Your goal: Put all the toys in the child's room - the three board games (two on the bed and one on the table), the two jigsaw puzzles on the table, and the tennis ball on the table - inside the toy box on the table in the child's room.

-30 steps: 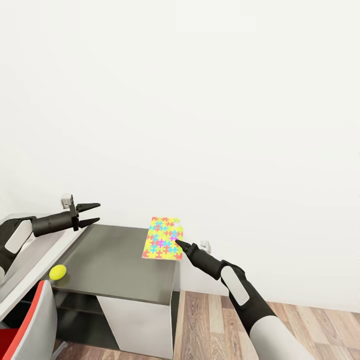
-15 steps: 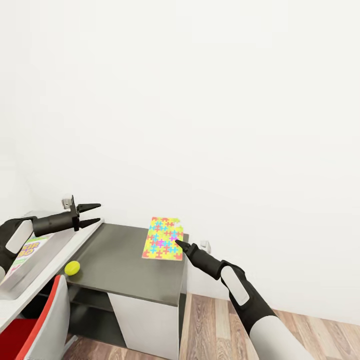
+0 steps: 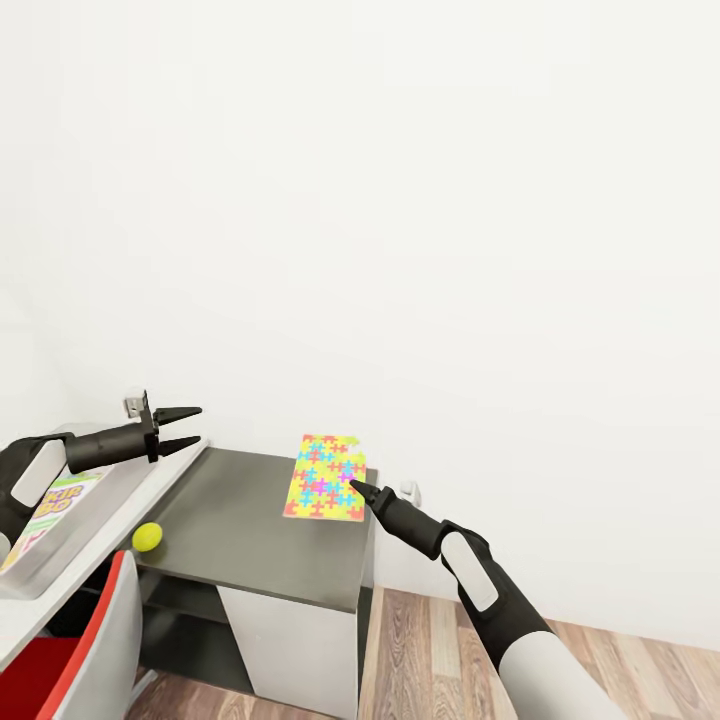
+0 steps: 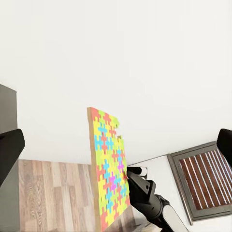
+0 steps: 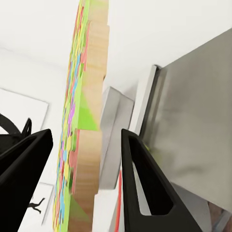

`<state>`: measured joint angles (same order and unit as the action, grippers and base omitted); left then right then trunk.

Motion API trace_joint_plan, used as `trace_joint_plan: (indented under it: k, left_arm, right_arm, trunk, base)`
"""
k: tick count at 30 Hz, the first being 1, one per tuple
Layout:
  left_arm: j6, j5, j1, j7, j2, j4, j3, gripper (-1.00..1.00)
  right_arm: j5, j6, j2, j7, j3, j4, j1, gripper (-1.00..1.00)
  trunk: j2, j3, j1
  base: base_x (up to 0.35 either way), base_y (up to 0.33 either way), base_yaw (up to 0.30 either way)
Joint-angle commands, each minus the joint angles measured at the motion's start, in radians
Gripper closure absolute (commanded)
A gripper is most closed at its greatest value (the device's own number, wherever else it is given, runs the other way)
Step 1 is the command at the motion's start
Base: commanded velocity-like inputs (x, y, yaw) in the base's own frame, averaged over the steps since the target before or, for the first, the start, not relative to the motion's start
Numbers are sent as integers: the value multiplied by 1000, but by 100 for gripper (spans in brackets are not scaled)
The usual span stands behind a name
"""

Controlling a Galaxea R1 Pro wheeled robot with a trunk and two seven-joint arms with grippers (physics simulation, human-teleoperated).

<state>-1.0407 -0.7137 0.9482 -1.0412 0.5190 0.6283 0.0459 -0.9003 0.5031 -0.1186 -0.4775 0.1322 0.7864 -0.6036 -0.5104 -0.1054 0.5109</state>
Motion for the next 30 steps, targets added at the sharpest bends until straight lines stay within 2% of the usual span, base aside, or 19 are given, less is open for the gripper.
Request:
trace_joint_plan:
  k: [1,16,30]
  left_arm:
    - [-3,-3,1,-3,1,-1,4,-100]
    - [-3,-3,1,-3,1,-1,5,-100]
    - [-3,-3,1,-3,1,-1,5,-100]
  right_arm:
    - [-6,6,0,1,0,0,-1,100]
    - [-6,6,-1,2,0,0,-1,100]
    - [-6,6,-1,2,1,0,-1,100]
  trunk:
    - [5,2,-3]
    - [110,65,-61]
    - [110,79,-61]
  base:
    - [0,0,59]
    - [0,0,176]
    - [0,0,187]
